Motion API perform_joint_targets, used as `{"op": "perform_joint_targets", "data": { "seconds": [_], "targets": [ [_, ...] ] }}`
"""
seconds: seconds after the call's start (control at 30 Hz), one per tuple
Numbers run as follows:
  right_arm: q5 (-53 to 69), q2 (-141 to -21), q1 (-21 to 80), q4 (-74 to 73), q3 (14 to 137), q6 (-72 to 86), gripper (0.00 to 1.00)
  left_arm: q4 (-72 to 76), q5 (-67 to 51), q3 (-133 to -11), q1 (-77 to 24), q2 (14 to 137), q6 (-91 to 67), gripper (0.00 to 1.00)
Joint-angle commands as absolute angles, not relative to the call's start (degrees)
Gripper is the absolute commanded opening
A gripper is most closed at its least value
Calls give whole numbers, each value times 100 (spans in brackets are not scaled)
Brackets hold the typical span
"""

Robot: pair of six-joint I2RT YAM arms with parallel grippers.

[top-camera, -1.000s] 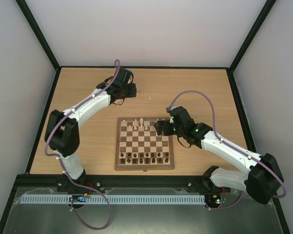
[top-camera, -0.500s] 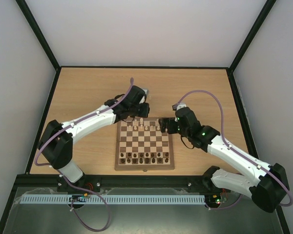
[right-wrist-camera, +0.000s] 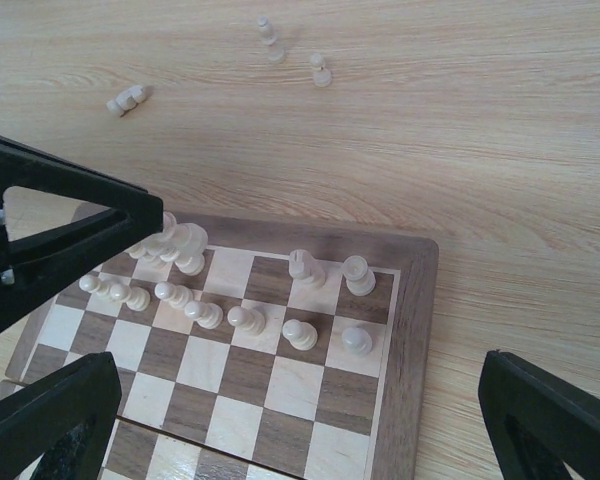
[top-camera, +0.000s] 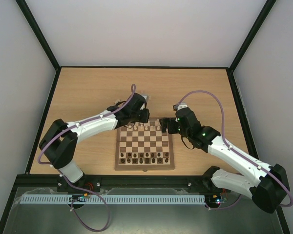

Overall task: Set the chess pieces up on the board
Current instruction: Place the chess piece on the chessboard.

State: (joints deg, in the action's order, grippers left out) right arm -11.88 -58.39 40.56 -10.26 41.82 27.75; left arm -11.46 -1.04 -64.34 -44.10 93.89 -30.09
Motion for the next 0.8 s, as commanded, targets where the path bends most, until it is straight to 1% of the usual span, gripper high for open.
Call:
{"op": "perform_joint_targets", "data": {
  "seconds": [0.0, 0.4, 0.77],
  "targets": [
    [-1223, -5875, 4047, -1116, 4122, 2823, 99, -658, -99, -6335, -4447, 9596, -3076, 15],
    [-1152, -5983, 4052, -1091, 4139, 2804, 99, -705, 220, -6320, -4482, 9862, -3068, 16],
    [-1125, -6011, 4046, -1081, 4137, 2802, 99, -629, 229, -6282, -4509, 10008, -3084, 17]
  ]
}}
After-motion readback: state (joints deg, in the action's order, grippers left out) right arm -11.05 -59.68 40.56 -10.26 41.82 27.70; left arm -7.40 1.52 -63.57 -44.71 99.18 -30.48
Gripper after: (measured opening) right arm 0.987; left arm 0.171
